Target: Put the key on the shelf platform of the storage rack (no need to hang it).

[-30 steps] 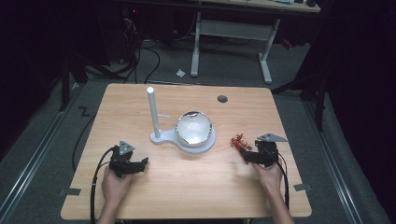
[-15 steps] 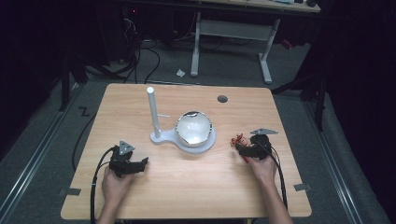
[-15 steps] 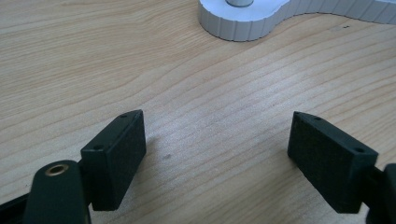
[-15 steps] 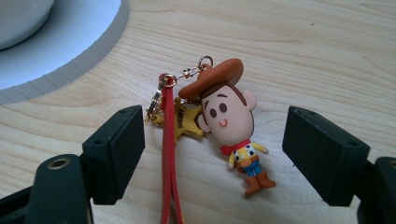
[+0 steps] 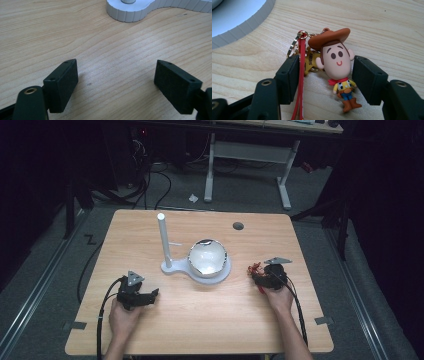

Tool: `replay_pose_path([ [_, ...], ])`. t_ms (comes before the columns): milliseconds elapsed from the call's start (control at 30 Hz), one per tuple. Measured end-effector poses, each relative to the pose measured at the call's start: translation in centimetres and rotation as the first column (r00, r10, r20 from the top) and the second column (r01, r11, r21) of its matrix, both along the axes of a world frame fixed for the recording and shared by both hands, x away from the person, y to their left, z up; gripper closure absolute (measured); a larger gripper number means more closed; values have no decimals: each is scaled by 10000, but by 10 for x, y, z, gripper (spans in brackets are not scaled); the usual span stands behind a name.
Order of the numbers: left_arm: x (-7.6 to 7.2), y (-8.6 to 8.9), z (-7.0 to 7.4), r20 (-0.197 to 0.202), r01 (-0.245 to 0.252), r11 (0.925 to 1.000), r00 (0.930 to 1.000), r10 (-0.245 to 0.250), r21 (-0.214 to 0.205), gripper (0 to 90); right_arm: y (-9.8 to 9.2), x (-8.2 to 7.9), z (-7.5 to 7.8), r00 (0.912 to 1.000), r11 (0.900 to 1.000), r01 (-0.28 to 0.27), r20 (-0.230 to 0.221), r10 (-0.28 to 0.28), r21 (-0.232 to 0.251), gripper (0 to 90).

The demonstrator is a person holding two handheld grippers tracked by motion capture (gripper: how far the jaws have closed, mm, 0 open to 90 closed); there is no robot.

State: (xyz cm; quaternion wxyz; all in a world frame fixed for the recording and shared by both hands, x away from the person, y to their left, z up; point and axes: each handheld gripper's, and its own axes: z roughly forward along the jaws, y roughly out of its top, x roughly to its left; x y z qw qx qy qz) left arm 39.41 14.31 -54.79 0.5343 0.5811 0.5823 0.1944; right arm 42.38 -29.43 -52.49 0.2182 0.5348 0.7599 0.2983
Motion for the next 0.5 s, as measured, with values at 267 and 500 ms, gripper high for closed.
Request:
replay_pose_path([
  [267,0,0,0,1,-4,10000,10000,4,-5,197,-1,-6,5,9984,9996,-281,486,278,63,687],
  [500,0,0,0,2,-4,10000,10000,4,-8,197,-1,-7,6,9984,9994,-331,468,325,129,733],
])
